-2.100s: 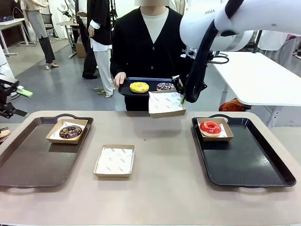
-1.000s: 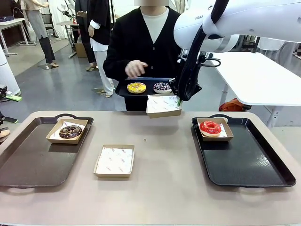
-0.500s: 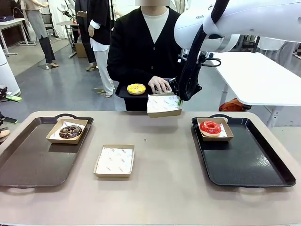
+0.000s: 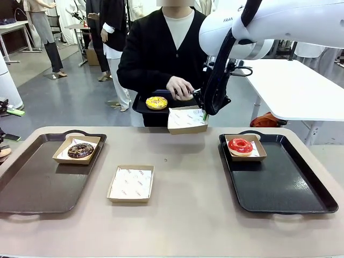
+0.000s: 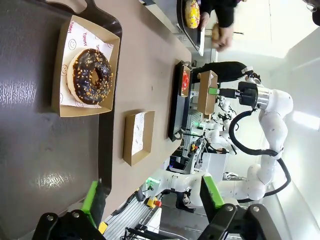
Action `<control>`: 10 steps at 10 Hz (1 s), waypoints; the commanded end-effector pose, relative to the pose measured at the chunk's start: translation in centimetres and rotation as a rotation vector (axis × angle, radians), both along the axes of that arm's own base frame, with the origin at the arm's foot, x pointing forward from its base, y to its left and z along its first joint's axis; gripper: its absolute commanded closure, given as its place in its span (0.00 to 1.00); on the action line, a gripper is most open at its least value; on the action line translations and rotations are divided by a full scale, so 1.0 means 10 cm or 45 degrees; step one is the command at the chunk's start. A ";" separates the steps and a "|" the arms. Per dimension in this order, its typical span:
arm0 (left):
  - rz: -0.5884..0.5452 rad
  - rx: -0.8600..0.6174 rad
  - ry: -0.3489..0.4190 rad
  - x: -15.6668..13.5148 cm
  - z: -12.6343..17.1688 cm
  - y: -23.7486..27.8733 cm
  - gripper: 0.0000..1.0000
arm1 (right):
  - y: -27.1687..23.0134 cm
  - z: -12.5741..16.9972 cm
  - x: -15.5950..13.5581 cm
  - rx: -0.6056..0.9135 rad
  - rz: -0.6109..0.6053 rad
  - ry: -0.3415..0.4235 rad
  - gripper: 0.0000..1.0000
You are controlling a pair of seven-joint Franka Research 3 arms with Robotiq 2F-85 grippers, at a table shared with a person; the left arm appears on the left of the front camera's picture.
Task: Individually package the donuts and arrange them on the tray.
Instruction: Place the picked Paper togo box on the Handle tray while simultaneously picking up another Paper togo box from the table with the other hand.
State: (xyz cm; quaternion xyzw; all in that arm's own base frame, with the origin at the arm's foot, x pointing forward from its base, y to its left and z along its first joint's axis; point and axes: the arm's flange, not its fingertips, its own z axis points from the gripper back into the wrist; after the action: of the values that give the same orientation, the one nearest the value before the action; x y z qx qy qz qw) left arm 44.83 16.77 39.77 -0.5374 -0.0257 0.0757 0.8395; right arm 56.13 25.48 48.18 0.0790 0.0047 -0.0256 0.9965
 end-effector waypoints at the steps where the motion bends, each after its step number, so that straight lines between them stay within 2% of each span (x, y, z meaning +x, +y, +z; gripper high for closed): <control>1: -0.001 -0.012 -0.010 -0.01 0.04 -0.01 0.00 | -0.02 0.01 -0.02 -0.001 -0.002 -0.004 1.00; 10: -0.001 -0.012 -0.010 -0.01 0.04 -0.01 0.00 | -0.02 0.01 -0.02 -0.001 -0.002 -0.004 1.00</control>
State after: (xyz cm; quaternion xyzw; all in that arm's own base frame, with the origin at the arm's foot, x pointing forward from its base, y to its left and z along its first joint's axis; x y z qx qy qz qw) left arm 44.83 16.77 39.78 -0.5374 -0.0257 0.0757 0.8395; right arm 56.13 25.47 48.18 0.0790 0.0047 -0.0258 0.9965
